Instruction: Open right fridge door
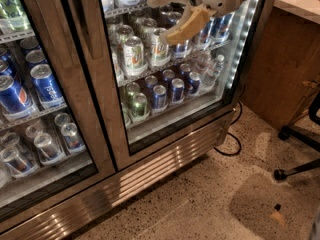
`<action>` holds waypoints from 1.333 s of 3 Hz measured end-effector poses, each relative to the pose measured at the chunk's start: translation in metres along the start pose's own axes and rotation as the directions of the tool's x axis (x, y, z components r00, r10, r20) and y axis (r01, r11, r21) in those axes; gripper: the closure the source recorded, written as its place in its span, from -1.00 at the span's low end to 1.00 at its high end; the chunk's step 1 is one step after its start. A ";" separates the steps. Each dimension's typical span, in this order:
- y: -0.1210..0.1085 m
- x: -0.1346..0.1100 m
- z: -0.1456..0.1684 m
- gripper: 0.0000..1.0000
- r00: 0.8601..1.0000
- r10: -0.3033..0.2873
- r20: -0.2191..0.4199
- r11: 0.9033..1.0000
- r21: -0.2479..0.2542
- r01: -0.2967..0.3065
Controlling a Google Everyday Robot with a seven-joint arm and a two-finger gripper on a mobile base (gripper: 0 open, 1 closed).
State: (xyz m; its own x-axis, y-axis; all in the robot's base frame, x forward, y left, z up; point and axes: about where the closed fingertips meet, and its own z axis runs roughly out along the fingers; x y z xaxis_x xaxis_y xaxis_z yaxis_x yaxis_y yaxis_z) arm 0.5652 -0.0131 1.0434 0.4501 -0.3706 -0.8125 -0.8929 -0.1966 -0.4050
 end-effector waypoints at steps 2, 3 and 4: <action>-0.014 -0.008 0.029 -0.32 0.997 -0.021 0.072 0.997 -0.072 0.027; -0.014 -0.008 0.030 -0.56 0.997 -0.021 0.074 0.997 -0.073 0.026; -0.015 -0.001 0.033 -0.42 0.997 -0.006 0.082 0.997 -0.077 0.013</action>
Offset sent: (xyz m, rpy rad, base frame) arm 0.0120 0.0478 -0.0026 0.0528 0.0489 0.1731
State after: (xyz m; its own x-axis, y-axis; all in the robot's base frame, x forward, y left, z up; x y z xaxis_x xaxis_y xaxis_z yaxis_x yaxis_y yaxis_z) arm 0.5782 0.0203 1.0367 0.4535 -0.2935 -0.8416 -0.8838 -0.2703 -0.3819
